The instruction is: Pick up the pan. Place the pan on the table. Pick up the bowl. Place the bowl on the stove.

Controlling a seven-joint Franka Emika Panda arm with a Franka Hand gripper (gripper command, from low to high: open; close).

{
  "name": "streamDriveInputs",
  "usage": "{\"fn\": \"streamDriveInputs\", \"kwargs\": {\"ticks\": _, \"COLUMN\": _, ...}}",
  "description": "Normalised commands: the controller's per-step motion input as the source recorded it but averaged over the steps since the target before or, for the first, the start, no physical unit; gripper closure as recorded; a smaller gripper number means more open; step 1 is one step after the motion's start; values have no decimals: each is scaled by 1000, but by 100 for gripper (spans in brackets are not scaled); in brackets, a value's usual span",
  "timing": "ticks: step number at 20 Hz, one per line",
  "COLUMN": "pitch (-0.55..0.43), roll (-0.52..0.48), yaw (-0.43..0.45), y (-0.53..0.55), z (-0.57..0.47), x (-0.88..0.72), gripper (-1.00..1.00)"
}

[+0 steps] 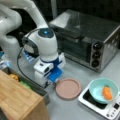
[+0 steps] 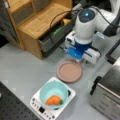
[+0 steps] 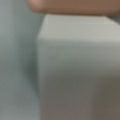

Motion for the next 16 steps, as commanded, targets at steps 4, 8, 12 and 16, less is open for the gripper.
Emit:
{"fn": "streamDriveInputs", "kwargs": {"ticks": 4, "pitch": -153, "roll": 12, "yaw": 74, "y": 4, "z": -60, "x": -160, "gripper": 100}}
{"fn": "streamDriveInputs", "kwargs": {"ticks": 8, "pitch": -151, "roll": 32, "yaw": 65, "y": 9, "z": -61, "x": -152, "gripper": 100}}
{"fn": "streamDriveInputs", "kwargs": {"ticks": 12, "pitch": -139, "roll": 44, "yaw": 57, "y": 0, "z": -17, "x": -139, "gripper": 100}}
{"fn": "streamDriveInputs", "kwargs": {"ticks": 16, "pitch": -133, "roll": 54, "yaw": 48, "y": 9, "z": 11, "x": -128, "gripper": 100}}
